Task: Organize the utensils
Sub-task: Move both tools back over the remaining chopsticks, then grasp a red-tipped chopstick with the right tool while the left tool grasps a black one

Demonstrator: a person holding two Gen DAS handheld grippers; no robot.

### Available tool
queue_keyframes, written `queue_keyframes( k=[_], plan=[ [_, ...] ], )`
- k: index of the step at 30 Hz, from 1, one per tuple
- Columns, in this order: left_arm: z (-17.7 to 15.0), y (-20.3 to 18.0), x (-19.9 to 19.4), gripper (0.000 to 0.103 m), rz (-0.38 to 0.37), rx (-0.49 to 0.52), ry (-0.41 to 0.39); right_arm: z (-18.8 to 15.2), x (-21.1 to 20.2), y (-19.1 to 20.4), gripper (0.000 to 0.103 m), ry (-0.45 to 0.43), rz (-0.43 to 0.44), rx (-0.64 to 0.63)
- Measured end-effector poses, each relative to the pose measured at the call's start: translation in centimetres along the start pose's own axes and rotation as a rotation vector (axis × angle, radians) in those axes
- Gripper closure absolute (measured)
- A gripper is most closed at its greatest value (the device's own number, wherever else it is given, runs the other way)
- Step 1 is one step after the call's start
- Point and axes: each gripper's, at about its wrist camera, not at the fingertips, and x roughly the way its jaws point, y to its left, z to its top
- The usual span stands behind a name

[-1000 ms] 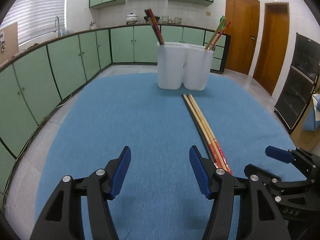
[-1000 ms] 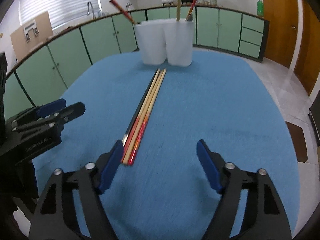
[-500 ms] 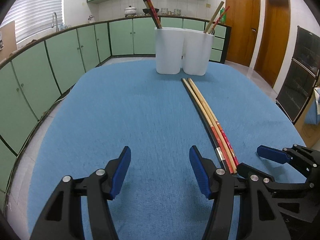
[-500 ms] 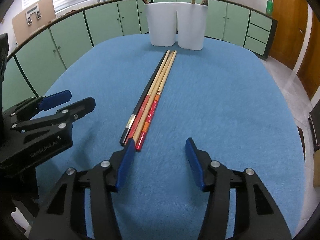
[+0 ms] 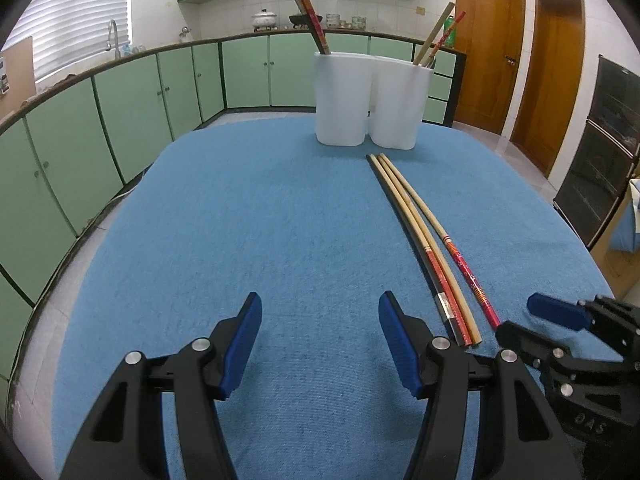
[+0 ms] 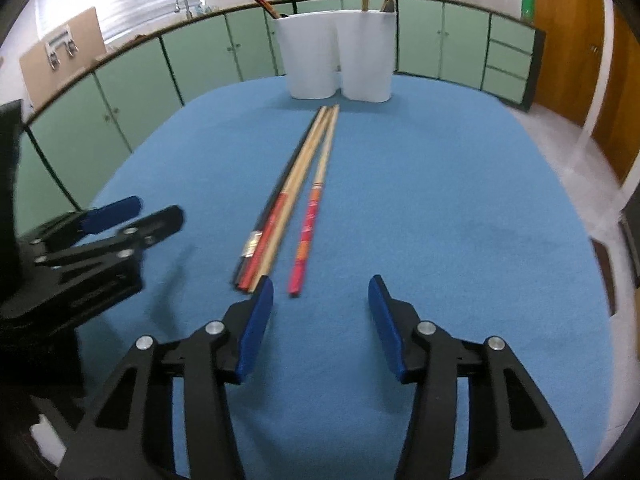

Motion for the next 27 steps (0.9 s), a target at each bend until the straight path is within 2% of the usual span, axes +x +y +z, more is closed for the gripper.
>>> queue_keyframes(
  k=[5,7,10,15,27],
  plan=[
    [-0.2,-0.2,-0.1,0.043,0.001,0.007,-0.002,-0.2,0.4,0.9,0.075,0.01,-0.004,-0.018],
    [-0.2,-0.3,0.0,0.043,0.002,0.01,0.001,-0.1,0.5,0.8,0.087,0.013,0.002,-0.007],
    [-0.2,-0.4,0.0,0.043,0.004,0.019,0.002,0.4,0.9,0.8,0.097,0.016,0.012,-0.007],
    [-0.2,-0.8,0.0,0.043,-0.005,0.024,0.004,0.2,0.5,0.4,0.098,0.006,0.003,-0.007],
    [-0.5,-3.8,0.5,0.043,-0.092,0.049,0.043,-0.4,-0.2,-2.9,0.098,0.0,-0.032,0.05]
  ],
)
